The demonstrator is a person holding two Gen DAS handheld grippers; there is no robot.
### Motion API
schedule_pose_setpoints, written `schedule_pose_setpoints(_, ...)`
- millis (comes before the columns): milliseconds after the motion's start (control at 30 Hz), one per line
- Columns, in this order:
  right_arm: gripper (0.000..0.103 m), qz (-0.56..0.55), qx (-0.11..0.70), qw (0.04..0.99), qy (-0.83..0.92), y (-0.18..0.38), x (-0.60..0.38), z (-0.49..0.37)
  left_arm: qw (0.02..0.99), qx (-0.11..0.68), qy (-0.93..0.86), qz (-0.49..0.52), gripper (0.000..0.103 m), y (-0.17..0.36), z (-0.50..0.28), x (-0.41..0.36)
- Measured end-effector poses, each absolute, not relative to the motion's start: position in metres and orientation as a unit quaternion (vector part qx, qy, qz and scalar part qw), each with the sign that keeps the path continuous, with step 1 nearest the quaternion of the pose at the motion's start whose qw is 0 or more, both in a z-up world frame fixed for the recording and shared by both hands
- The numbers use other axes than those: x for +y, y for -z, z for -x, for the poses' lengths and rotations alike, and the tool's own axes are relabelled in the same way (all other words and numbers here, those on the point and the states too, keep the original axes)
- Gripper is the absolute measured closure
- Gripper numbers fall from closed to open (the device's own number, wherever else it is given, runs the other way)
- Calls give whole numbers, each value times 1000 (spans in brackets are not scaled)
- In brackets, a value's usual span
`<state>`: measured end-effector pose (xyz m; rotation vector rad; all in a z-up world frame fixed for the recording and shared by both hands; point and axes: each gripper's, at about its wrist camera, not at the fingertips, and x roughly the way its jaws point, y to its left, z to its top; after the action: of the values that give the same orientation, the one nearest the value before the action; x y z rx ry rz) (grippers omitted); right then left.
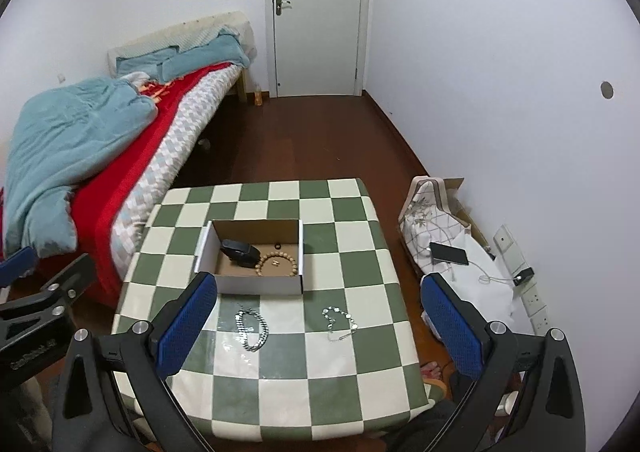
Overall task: Organize jewelry
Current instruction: 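Withdraw both grippers from the box back over the remaining bracelets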
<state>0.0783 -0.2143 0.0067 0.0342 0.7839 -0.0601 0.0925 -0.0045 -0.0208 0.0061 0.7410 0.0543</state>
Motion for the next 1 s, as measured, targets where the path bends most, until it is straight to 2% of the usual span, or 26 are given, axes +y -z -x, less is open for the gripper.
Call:
schedule_pose_setpoints(133, 0, -37, 397, 917, 16, 7, -230, -81, 925, 377, -39, -10, 1, 45, -105, -8)
schedule_pose_setpoints(233, 2, -38, 435, 899, 37, 43, -248, -94, 914, 400, -61, -38, 1, 74, -119, -15)
schedule_pose_setpoints(300, 24, -45, 463, 884, 39, 76, -261, -107, 904, 419, -72, -53, 1, 100, -129, -20)
schedule_pose_setpoints(333, 42, -51, 478, 876, 42, 93, -267, -113, 899, 428, -75, -59, 1, 110, -134, -22)
schedule_pose_setpoints(533, 43, -103, 534, 838, 40, 190, -293, -142, 861, 495, -76, -94, 1, 181, -166, -36)
schedule_pose_setpoints(833, 44, -104, 570, 812, 70, 275, -295, -190, 823, 556, -62, -98, 1, 237, -201, -43)
schedule_pose_setpoints(933, 65, -54, 577, 810, 89, 291, -285, -197, 813, 571, -51, -99, 1, 248, -209, -48)
schedule_pose_setpoints(967, 82, -46, 576, 812, 84, 291, -282, -197, 811, 576, -44, -97, 1, 252, -211, -51)
schedule_pose_setpoints(1000, 91, -32, 575, 813, 83, 291, -277, -197, 806, 583, -36, -95, 1, 257, -213, -54)
